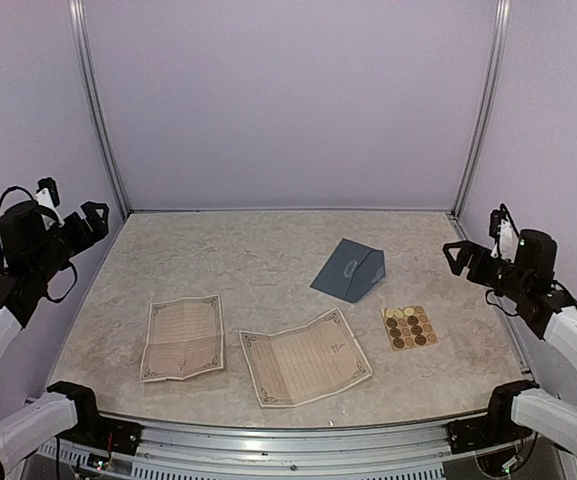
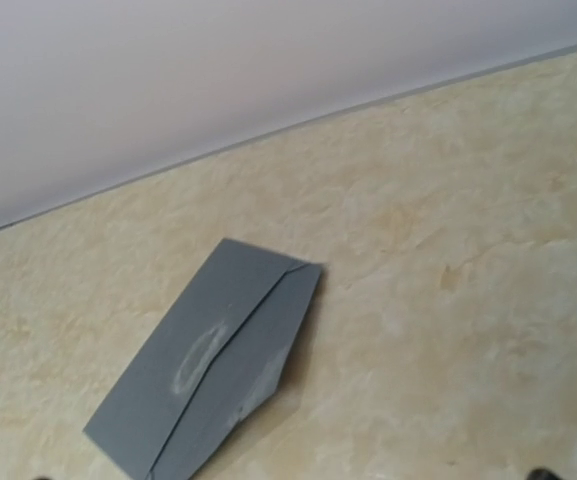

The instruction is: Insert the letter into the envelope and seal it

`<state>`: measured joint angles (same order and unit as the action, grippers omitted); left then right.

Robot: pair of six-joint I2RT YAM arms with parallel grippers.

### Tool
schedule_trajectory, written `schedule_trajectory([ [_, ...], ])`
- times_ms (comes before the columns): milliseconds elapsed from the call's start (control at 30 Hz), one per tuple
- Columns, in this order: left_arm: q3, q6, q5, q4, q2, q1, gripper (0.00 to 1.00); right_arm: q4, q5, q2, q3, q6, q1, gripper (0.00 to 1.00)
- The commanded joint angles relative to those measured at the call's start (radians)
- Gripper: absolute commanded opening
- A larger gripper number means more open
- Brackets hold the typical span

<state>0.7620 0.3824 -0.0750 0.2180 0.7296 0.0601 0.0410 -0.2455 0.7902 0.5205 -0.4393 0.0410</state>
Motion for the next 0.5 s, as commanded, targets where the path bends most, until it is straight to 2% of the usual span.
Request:
schedule_trajectory([
  [0,-0.029,0.014,0.058,-0.014,-0.026,-0.031,0.99,0.055,-0.078,-0.023,0.012,0.015,0.004,1.0],
  [67,-0.051,0.036,0.113,-0.02,-0.036,-0.02,0.99,0.073,-0.136,-0.028,0.017,0.025,0.005,1.0],
  [167,-0.103,0.155,0.146,-0.013,-0.047,0.092,0.99,0.107,-0.213,-0.019,0.027,0.015,0.013,1.0],
  [300,-0.284,0.379,0.092,-0.09,-0.091,0.389,0.99,0.132,-0.252,-0.012,0.015,-0.024,0.079,0.99],
  [467,-0.414,0.606,-0.147,-0.193,-0.082,0.808,0.99,0.141,-0.191,-0.008,-0.017,-0.076,0.229,1.0],
])
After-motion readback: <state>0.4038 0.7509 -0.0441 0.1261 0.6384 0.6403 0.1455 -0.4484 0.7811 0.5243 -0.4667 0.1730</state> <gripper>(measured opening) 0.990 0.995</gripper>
